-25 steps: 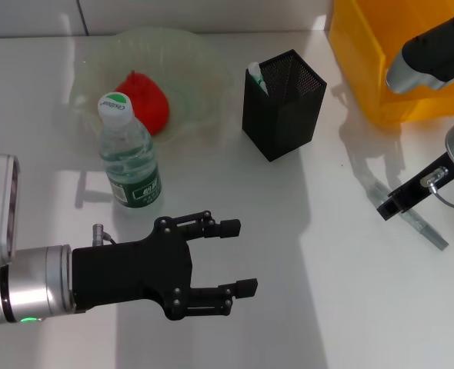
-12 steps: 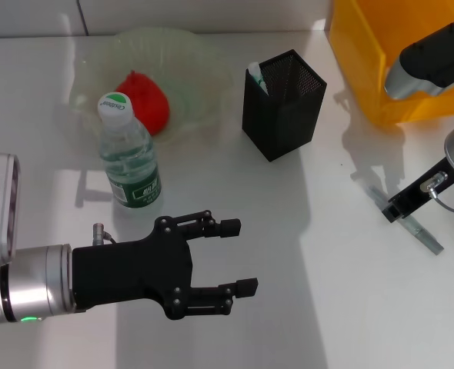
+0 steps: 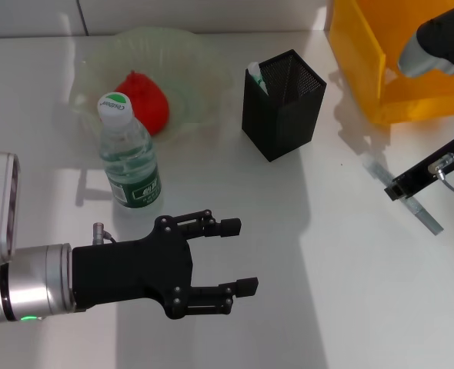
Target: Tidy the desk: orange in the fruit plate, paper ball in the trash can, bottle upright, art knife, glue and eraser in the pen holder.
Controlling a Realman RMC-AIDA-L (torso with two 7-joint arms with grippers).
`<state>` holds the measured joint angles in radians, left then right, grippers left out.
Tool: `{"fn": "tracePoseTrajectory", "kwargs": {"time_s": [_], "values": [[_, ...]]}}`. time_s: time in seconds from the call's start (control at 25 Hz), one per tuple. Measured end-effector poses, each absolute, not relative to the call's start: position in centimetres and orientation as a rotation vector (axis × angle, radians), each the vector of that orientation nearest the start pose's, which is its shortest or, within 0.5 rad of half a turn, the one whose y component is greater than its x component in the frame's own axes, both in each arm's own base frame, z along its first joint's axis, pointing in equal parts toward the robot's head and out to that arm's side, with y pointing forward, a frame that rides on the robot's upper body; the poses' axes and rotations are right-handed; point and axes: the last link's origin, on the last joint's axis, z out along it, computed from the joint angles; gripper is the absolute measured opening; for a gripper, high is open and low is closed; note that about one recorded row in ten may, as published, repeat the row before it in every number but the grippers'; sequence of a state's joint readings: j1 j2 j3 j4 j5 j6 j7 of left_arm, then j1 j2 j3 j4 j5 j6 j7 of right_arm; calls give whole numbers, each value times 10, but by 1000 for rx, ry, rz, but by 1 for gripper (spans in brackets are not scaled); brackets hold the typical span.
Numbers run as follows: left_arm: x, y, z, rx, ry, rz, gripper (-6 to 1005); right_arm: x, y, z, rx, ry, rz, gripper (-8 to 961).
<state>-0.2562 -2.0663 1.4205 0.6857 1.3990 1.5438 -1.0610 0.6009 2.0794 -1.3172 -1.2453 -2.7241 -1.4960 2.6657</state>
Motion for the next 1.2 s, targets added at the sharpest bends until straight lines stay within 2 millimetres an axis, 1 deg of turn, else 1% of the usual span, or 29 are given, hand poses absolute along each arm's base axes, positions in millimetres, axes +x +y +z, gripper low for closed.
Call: {"fn": "tracePoseTrajectory", "kwargs": {"time_s": [0.04,0.08,0.12,0.2,0.28,0.36,0.44,0.52,0.64,0.68,0.72,0.84,0.88,0.92,1.04,1.08,1.16,1.2], "values": [[-247,245,-56,-2873,-278,-963,783,215,365,13,-2377,1133,-503,143],[-247,245,-56,-2873,-278,-963,783,207,365,22,-2390,1117,-407,143],[-247,245,-55,-2873,-278,-963,783,207,365,22,-2390,1117,-407,142],[-247,245,-55,-2874,-276,-963,783,192,365,34,-2424,1066,-256,141],[-246,246,-55,-2875,-271,-964,783,173,364,49,-2459,943,-66,140],[-246,246,-55,-2876,-270,-964,783,158,364,59,-2469,793,106,139],[-245,247,-55,-2876,-267,-965,783,148,364,66,-2455,657,243,139],[-245,247,-55,-2875,-267,-965,783,139,366,68,-2431,523,371,139],[-246,247,-55,-2874,-270,-965,783,134,375,63,-2400,413,476,139],[-247,246,-55,-2873,-274,-964,783,133,384,54,-2386,378,500,139],[-247,246,-55,-2873,-274,-964,783,133,384,54,-2386,378,500,140],[-247,245,-55,-2871,-278,-961,783,134,397,38,-2372,345,474,140],[-247,245,-55,-2871,-278,-961,783,138,405,25,-2363,315,435,140],[-247,245,-55,-2871,-278,-961,783,138,405,25,-2363,315,435,140],[-248,245,-55,-2871,-281,-962,783,145,410,6,-2367,291,379,140],[-248,245,-56,-2871,-283,-961,783,150,412,-4,-2367,299,355,140],[-248,245,-56,-2870,-285,-961,783,151,412,-8,-2364,304,347,139],[-248,245,-56,-2870,-285,-961,783,154,412,-15,-2362,309,331,139]]}}
